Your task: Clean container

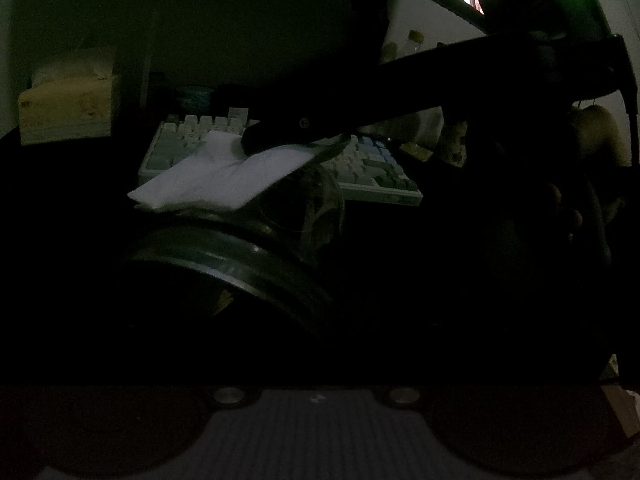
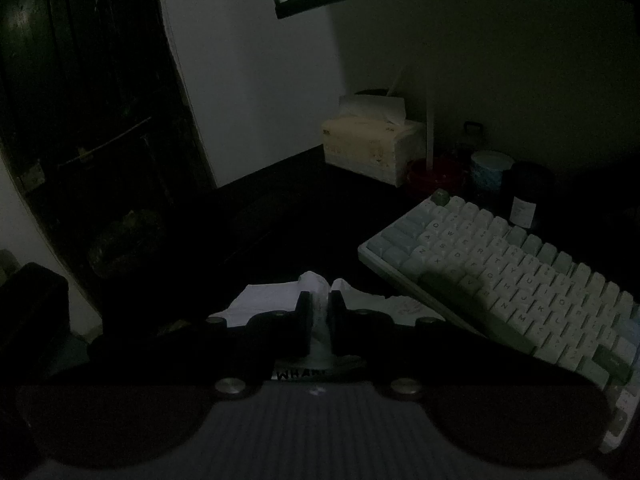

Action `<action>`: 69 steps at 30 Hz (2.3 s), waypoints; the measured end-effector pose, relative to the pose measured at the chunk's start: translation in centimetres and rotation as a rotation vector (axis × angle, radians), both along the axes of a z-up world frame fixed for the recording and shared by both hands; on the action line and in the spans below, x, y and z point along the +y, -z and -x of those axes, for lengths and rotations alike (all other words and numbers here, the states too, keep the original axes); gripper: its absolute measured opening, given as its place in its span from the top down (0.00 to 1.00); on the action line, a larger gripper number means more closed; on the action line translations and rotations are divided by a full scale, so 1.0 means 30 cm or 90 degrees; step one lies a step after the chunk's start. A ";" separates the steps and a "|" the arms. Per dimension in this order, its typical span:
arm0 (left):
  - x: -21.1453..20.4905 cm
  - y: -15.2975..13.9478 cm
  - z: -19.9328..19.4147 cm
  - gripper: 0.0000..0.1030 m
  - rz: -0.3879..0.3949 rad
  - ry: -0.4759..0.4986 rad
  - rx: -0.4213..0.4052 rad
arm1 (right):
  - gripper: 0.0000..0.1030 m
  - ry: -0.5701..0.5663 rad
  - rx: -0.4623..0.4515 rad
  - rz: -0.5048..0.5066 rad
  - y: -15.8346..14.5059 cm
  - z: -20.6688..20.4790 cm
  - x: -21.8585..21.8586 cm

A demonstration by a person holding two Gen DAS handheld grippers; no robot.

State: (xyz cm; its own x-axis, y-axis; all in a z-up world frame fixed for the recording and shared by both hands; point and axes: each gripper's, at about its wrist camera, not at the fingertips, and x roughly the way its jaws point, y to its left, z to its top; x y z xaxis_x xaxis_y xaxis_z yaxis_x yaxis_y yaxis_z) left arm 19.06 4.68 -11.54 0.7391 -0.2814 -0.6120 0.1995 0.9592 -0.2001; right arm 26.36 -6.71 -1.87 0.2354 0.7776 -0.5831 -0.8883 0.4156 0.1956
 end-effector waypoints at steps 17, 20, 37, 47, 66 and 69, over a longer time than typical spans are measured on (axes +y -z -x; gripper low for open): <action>-0.008 -0.004 0.000 0.31 -0.001 -0.002 0.002 | 0.89 0.018 0.006 -0.003 -0.008 0.017 0.009; -0.010 -0.005 -0.001 0.31 -0.002 -0.002 0.002 | 0.89 0.018 0.005 -0.002 -0.008 0.017 0.009; -0.009 -0.015 0.008 0.31 -0.007 0.007 0.004 | 0.90 0.049 0.004 0.014 -0.006 -0.014 -0.004; -0.023 -0.019 0.014 0.31 -0.026 0.023 0.005 | 0.90 -0.008 0.043 -0.003 -0.025 0.043 -0.007; 0.093 -0.083 -0.019 0.90 0.155 0.064 -0.057 | 0.91 0.096 0.040 -0.013 -0.075 0.024 -0.128; 0.082 -0.079 0.020 0.60 0.076 0.046 -0.083 | 0.91 0.094 0.040 -0.006 -0.069 0.026 -0.118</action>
State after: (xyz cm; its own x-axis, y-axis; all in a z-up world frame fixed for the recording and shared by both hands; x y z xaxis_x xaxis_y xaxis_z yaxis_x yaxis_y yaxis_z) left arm 18.45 7.14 -9.18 0.7853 -0.4012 -0.4714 0.2982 0.9125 -0.2799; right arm 25.59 -10.26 0.21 0.3100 0.7427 -0.5936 -0.8037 0.5383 0.2537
